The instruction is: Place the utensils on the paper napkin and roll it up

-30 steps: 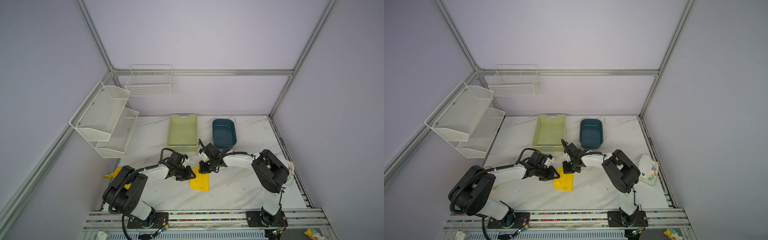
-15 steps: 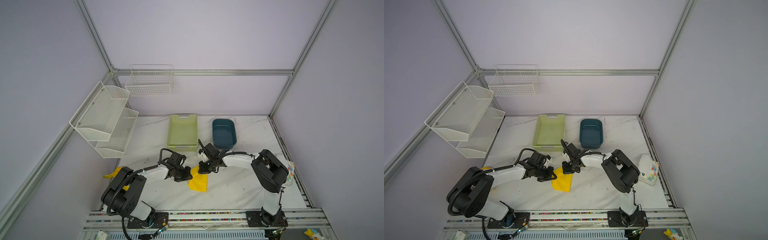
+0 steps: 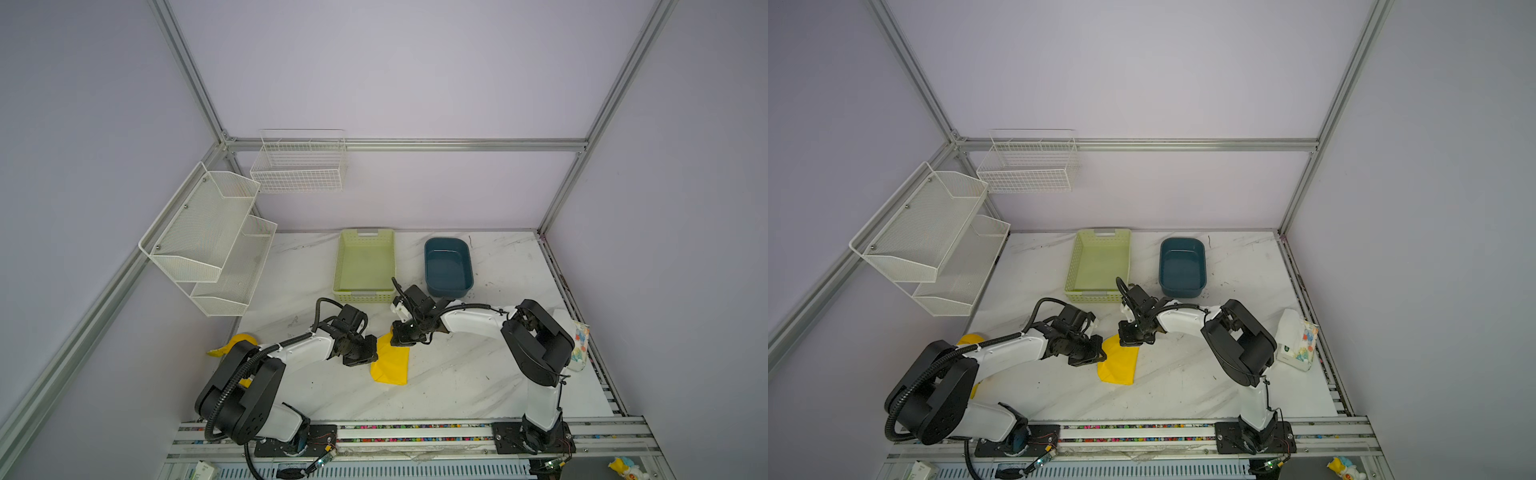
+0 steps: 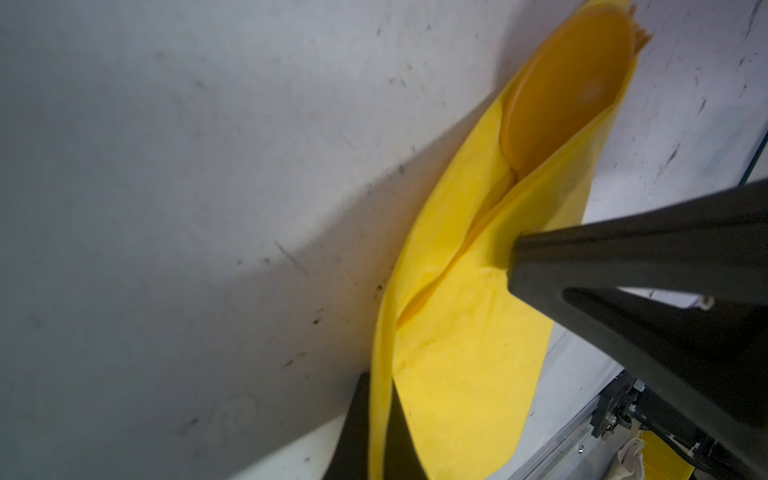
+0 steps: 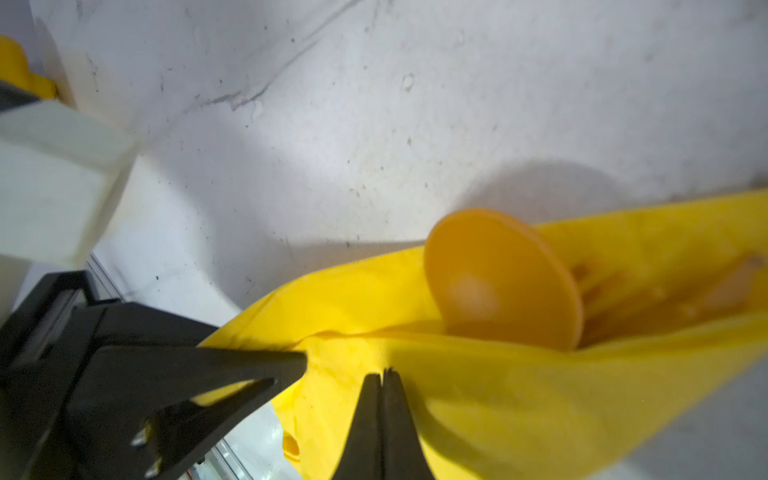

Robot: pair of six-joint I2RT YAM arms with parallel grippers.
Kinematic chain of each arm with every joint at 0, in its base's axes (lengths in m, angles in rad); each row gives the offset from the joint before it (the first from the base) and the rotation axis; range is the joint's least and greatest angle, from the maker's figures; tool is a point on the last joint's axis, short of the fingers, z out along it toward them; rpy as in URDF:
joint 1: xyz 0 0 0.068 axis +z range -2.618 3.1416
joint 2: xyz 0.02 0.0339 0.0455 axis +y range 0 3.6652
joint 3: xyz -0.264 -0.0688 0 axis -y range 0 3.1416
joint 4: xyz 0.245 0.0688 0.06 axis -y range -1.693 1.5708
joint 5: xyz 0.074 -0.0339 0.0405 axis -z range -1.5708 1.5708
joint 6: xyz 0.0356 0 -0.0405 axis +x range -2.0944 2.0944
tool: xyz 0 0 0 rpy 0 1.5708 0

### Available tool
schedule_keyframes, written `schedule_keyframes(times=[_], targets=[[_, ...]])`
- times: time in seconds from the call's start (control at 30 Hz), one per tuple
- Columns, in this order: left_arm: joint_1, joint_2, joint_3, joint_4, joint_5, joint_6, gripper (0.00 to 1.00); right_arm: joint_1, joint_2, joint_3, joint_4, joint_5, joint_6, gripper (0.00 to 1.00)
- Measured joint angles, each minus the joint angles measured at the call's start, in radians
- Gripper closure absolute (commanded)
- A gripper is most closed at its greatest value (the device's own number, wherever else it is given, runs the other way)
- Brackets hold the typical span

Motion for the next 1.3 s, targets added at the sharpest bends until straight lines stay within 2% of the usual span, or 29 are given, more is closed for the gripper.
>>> schedule_keyframes(times=[0.2,0.43,0.93,1.3], targets=[[0.0,0.0,0.0,0.0,-0.001,-0.001,0.97,0.065,-0.085,-0.076,0.029,-0.014,0.07,0.95],[0.0,0.0,0.0,0.0,-0.002,-0.005,0.97,0.12,-0.082,-0.125,0.05,-0.021,0.114,0.94],[0.0,-0.008,0.0,-0.019,-0.011,-0.007,0.97,0.132,-0.043,-0.125,0.055,0.015,0.117,0.95],[0.0,-0.008,0.0,-0.02,-0.013,-0.007,0.97,0.132,-0.112,-0.166,0.063,0.015,0.136,0.95]])
